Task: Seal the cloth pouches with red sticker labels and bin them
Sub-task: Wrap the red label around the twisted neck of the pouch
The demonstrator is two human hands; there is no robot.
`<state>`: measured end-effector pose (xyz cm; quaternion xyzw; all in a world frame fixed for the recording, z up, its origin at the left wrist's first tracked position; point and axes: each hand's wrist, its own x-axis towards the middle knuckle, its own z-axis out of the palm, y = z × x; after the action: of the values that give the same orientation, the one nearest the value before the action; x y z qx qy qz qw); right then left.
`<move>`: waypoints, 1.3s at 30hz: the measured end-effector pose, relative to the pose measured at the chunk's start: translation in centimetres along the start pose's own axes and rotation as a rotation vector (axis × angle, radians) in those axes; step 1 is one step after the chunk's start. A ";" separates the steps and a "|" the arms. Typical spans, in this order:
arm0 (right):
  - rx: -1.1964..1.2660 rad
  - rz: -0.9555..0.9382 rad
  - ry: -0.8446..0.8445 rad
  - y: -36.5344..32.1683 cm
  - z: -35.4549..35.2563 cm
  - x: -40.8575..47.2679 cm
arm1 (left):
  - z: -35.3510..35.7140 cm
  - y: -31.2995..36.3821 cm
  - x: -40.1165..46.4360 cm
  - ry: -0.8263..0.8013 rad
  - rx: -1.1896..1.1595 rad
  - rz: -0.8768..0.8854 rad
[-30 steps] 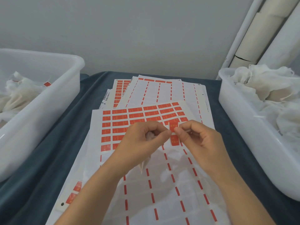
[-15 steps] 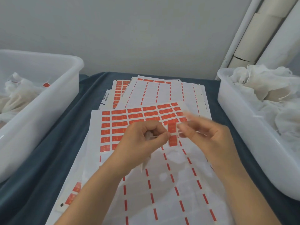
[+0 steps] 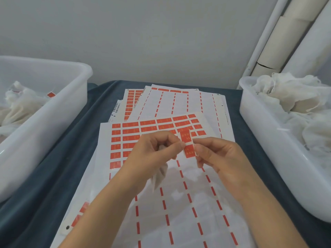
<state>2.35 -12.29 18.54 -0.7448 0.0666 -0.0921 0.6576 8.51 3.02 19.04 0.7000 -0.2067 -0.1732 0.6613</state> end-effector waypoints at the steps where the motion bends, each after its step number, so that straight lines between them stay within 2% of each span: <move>1: 0.000 0.001 -0.004 0.0 -0.1 0.0 | 0.0 0.0 0.0 0.005 0.013 0.001; 18: -0.113 0.011 -0.033 -0.4 -0.5 0.0 | 0.3 -0.4 -0.1 0.006 0.224 0.099; 24: -0.209 0.009 0.063 0.0 -0.6 0.2 | 0.5 -0.1 -0.1 -0.014 0.322 0.124; 28: -0.235 0.072 0.148 0.4 -0.8 0.5 | 1.0 -0.3 0.1 0.086 0.353 0.103; 31: -0.197 0.101 0.148 0.5 -1.0 0.6 | 1.3 -0.6 -0.1 0.170 0.399 0.201; 36: -0.185 0.109 0.109 0.3 -0.9 0.6 | 1.9 -0.8 -0.8 0.125 0.634 0.432; 39: -0.199 0.067 0.102 0.1 -0.8 0.4 | 1.7 -1.1 -0.7 0.169 0.708 0.541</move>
<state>2.56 -13.20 18.52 -0.7980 0.1337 -0.1006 0.5789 7.07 1.94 17.80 0.8156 -0.3740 0.1448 0.4171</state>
